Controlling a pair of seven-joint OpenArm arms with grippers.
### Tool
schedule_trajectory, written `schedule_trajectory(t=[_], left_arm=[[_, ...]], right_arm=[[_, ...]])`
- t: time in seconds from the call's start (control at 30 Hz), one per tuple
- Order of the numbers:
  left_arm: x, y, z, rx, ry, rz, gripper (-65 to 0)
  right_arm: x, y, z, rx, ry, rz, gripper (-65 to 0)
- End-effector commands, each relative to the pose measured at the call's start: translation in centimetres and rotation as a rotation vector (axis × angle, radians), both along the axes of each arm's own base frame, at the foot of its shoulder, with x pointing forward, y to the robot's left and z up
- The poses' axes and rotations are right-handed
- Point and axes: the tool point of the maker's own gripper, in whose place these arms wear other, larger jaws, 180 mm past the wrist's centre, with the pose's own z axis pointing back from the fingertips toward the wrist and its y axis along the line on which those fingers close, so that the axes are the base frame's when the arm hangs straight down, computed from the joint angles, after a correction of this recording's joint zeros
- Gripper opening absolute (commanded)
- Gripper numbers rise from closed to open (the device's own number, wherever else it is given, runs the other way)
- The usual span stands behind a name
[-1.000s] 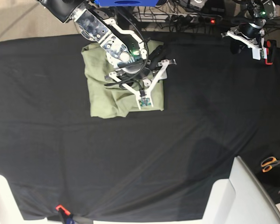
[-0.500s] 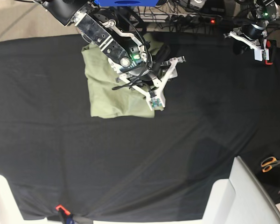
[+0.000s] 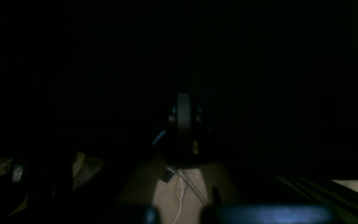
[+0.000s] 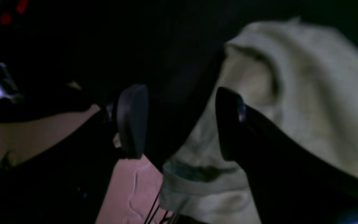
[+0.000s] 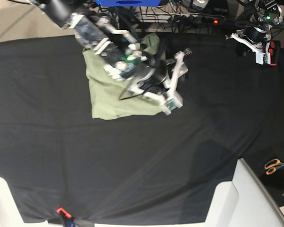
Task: Fold the T-shirt properly
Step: 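Open the right gripper and pull it back off the bundle, then lower the right gripper onto the collar edge and smooth it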
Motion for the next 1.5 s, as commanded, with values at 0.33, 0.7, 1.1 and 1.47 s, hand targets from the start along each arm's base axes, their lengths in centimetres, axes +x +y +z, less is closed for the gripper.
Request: schedule_trajectory(t=[0.33,0.7,1.1,1.47], left_arm=[[1.3,-2.6,1.1,-0.022,-0.058,-0.038,-65.0],[4.7,-13.4,5.9,-0.08,-0.194,-0.343,-65.0],[3.5,-11.2,4.1,-0.068,-0.136,-0.3,-65.0],[2.9,-7.0,2.5,-0.026,-0.083,-0.237,-65.0]], right_arm=[[1.2,-12.5,0.4,-0.082,-0.018,-0.355,-63.3],[-2.7,-18.0,-2.8,-0.158,0.096,-0.486,-64.2],[-1.2,-19.5,-3.0,-0.151,0.064,-0.56,-64.2],[-4.6,-19.7,-6.8,-0.206,0.192,-0.566,-64.2]])
